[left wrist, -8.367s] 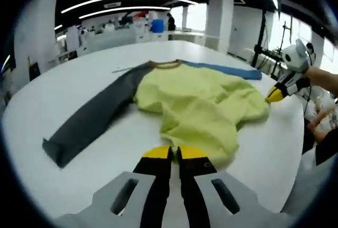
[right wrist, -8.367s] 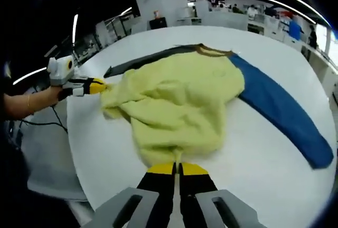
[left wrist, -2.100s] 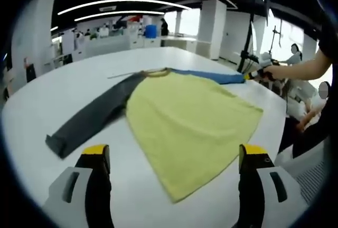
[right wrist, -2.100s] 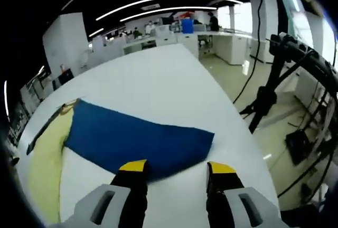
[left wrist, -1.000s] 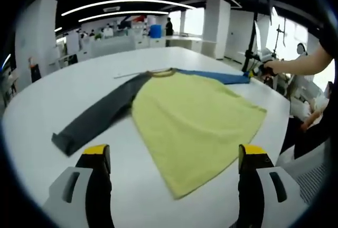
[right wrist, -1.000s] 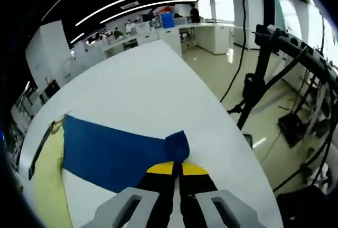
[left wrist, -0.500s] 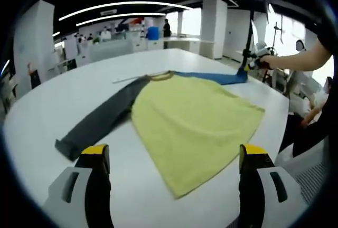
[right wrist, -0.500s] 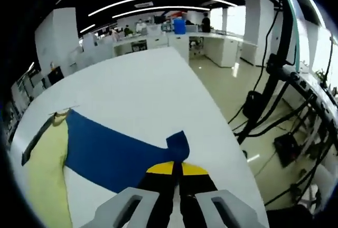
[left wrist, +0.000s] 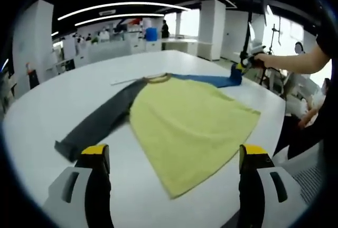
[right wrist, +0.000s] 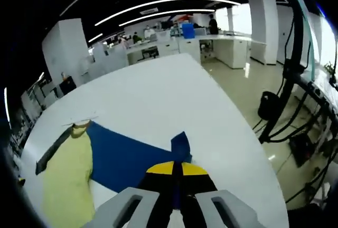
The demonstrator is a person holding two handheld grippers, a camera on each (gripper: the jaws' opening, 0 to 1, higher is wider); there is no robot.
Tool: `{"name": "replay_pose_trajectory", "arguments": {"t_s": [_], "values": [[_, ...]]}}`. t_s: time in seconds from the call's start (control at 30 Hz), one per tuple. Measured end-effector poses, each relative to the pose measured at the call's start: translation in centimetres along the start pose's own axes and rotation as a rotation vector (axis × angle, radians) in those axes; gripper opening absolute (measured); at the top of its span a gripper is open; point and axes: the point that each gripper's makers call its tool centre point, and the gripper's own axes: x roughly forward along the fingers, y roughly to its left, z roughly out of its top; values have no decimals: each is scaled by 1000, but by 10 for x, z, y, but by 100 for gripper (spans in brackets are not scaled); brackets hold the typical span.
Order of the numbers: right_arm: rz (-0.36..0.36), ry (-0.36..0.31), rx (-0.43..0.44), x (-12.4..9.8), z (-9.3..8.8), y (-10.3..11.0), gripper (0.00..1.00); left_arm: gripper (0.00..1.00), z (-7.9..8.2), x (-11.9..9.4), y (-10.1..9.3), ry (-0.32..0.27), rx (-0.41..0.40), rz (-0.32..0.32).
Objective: Fold the garment on the visible template until the final outline fits inside the template.
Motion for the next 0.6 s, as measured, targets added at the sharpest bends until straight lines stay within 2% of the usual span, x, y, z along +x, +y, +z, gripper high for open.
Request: {"name": "replay_pose_trajectory", "arguments": {"t_s": [0.1,0.17,0.6], "values": [[19,0,9,5,0,0,0,99,1,0,0,-4,2,2],[28,-6,3,0,-3,20,0,99,1,0,0,-2,6,0],[100,-10,7,-17,-6,86,0,99,-6,2,-4,15,14,-7]]}}
